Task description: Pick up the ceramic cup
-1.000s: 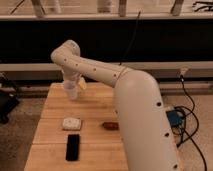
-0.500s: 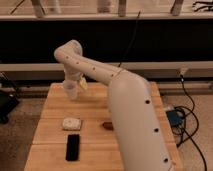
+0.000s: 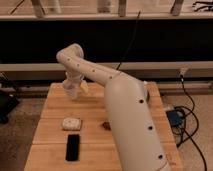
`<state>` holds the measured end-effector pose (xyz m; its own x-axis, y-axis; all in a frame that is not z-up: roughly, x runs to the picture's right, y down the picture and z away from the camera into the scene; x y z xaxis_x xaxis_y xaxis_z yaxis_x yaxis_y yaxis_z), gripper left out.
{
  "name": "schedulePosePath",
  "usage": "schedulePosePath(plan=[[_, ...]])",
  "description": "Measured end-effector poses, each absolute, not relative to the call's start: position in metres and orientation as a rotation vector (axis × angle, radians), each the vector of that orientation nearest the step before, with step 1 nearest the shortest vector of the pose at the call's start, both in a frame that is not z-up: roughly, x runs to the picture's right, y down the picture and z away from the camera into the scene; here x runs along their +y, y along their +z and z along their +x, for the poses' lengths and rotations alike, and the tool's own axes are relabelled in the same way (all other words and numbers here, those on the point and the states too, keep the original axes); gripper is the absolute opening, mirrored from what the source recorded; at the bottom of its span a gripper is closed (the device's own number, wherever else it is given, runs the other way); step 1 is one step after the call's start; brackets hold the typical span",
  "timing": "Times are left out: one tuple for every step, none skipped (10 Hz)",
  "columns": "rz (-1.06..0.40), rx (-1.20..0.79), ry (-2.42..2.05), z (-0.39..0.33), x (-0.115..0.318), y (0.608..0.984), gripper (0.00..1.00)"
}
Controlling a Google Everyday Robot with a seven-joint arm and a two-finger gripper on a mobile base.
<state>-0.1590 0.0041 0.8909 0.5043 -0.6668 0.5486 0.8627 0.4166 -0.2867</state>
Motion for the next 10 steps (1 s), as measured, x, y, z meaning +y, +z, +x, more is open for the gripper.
schedulePosePath(plan=[[-0.59, -0.382, -0.987, -0.158, 0.006, 0.894, 0.8], [-0.594, -0.384, -0.985, -0.158, 0.008, 0.897, 0.8], [-0.597, -0.385, -0.985, -0.158, 0.01, 0.9, 0.8], [-0.6, -0.386, -0.987, -0.16, 0.012, 0.903, 0.8], [-0.603, -0.387, -0.989, -0.161, 0.013, 0.905, 0.8], [-0.606, -0.387, -0.99, -0.162, 0.015, 0.908, 0.8], [-0.607, -0.387, -0.99, -0.162, 0.016, 0.91, 0.8], [-0.609, -0.388, -0.991, -0.162, 0.017, 0.912, 0.8], [-0.61, -0.391, -0.99, -0.162, 0.018, 0.915, 0.8], [-0.613, -0.393, -0.991, -0.162, 0.019, 0.917, 0.8]])
